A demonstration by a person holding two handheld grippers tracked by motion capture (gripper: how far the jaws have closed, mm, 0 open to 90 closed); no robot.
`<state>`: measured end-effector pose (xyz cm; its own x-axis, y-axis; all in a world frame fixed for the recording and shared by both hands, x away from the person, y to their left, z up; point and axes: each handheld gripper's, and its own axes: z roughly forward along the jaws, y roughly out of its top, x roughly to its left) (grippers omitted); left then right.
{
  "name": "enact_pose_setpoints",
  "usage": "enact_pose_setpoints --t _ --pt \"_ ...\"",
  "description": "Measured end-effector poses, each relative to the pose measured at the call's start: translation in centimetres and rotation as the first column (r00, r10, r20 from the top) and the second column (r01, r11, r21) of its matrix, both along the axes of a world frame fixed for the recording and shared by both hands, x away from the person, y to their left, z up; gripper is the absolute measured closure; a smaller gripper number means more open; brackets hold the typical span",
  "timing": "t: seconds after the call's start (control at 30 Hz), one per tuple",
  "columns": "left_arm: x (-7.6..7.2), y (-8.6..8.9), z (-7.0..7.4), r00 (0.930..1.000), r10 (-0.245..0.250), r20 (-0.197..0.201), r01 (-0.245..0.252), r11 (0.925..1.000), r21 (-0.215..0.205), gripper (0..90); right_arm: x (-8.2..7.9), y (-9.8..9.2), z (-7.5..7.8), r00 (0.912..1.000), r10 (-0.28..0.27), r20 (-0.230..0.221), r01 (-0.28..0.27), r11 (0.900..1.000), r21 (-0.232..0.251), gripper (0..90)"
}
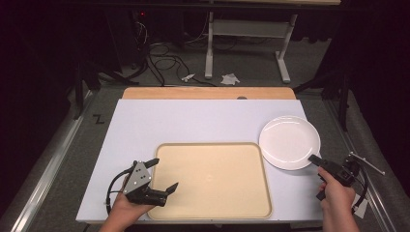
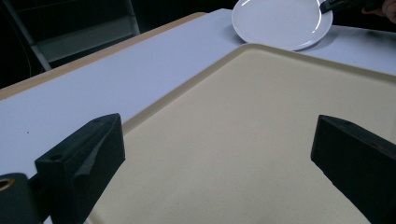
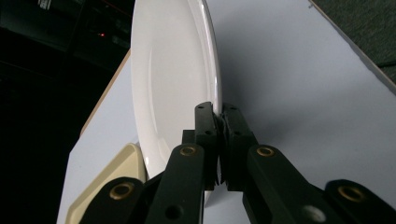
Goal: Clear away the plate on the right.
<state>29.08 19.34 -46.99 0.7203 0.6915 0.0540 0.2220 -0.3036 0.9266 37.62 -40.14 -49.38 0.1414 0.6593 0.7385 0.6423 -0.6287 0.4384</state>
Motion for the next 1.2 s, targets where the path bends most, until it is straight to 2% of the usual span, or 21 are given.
enact_pose_setpoints --t 0.27,0.37,0.43,0.5,0.7,0.97,1.17,1.2 --pt "0.0 0.0 0.0 1.0 0.0 0.002 0.0 1.0 -0.003 3.4 -0.2 0.1 0.9 0.9992 -0.005 0.04 0.008 0.997 -0.072 89.6" --pt "-0.1 0.0 0.0 1.0 0.0 0.002 0.0 1.0 -0.002 3.4 -0.3 0.0 1.0 0.9989 -0.005 0.046 0.009 0.997 -0.077 89.6" --pt "-0.1 0.0 0.0 1.0 0.0 0.002 0.0 1.0 -0.002 3.4 -0.3 -0.2 0.9 0.9993 -0.01 0.037 0.012 0.998 -0.056 89.5" --pt "0.0 0.0 0.0 1.0 0.0 0.002 0.0 1.0 -0.002 3.4 -0.3 -0.4 0.8 0.9991 -0.004 0.041 0.007 0.998 -0.057 89.5" --pt "0.0 -0.1 0.0 1.0 -0.001 0.002 0.001 1.0 -0.001 3.4 -0.7 -0.9 1.2 0.9979 -0.027 0.059 0.031 0.997 -0.076 89.4" --pt "0.0 0.0 0.0 1.0 -0.002 0.002 0.002 1.0 -0.001 3.4 -1.0 -1.6 1.2 0.9952 -0.066 0.072 0.067 0.998 -0.014 89.6" --pt "0.0 -0.1 0.1 1.0 -0.002 0.003 0.002 1.0 -0.002 3.4 -1.2 -2.2 1.1 0.9929 -0.089 0.078 0.09 0.996 -0.003 89.5" --pt "0.0 0.0 0.1 1.0 -0.002 0.003 0.002 1.0 -0.001 3.4 -1.3 -2.3 1.2 0.9928 -0.094 0.075 0.093 0.996 0.012 89.5"
